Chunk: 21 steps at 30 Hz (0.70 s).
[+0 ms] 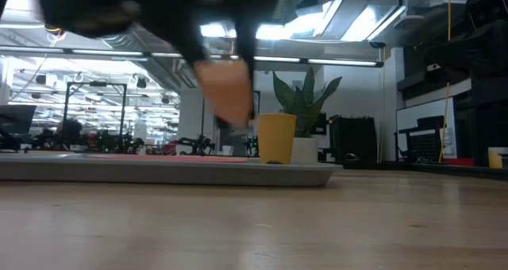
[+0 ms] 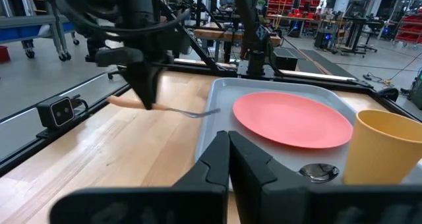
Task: Pick and place plate/cup/fork/spoon on tray
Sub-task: Put the yellow fork on the gray tray
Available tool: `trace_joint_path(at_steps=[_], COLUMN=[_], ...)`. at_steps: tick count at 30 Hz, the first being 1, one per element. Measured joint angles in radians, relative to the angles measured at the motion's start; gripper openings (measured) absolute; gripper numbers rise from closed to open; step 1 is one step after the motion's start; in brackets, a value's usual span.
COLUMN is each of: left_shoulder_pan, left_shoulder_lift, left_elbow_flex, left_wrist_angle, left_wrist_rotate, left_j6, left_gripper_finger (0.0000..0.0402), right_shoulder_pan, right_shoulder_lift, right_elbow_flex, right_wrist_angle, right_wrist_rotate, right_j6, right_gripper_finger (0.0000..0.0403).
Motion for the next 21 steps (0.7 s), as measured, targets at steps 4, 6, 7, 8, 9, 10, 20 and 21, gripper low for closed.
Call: trace_joint_path(at_steps=[4, 6, 7, 8, 9, 10, 20, 21], left_shoulder_pan=[0.045, 0.068, 0.078, 0.091, 0.105, 0.12, 0.252, 0.263], left_shoulder_lift=[-0.001, -0.002, -0.002, -0.002, -0.002, -0.002, -0.002, -0.002], left_elbow_flex=[0.001, 0.002, 0.002, 0.002, 0.002, 0.002, 0.002, 0.002], left_wrist_angle=[0.03, 0.027, 0.018, 0.008, -0.004, -0.018, -0.053, -0.056], left_wrist_rotate=[-0.047, -0.07, -0.078, -0.084, -0.09, -0.093, -0.12, -0.121], left_j6=[0.11, 0.143, 0.154, 0.164, 0.168, 0.17, 0.28, 0.283], left_gripper_finger=[0.0041, 0.0041, 0.0041, 0.0041, 0.0041, 0.0041, 0.0041, 0.0041], right_shoulder_pan=[0.0, 0.0, 0.0, 0.0, 0.0, 0.0, 0.0, 0.0], right_shoulder_lift=[0.0, 0.0, 0.0, 0.0, 0.0, 0.0, 0.0, 0.0], right_elbow_flex=[0.0, 0.0, 0.0, 0.0, 0.0, 0.0, 0.0, 0.0], right_wrist_angle=[0.0, 0.0, 0.0, 0.0, 0.0, 0.0, 0.0, 0.0], right_wrist_rotate=[0.0, 0.0, 0.0, 0.0, 0.0, 0.0, 0.0, 0.0], right_j6=[0.0, 0.0, 0.001, 0.001, 0.001, 0.0, 0.001, 0.001], right_gripper_finger=[0.0011, 0.0011, 0.0011, 0.0011, 0.0011, 0.0011, 0.0011, 0.0011])
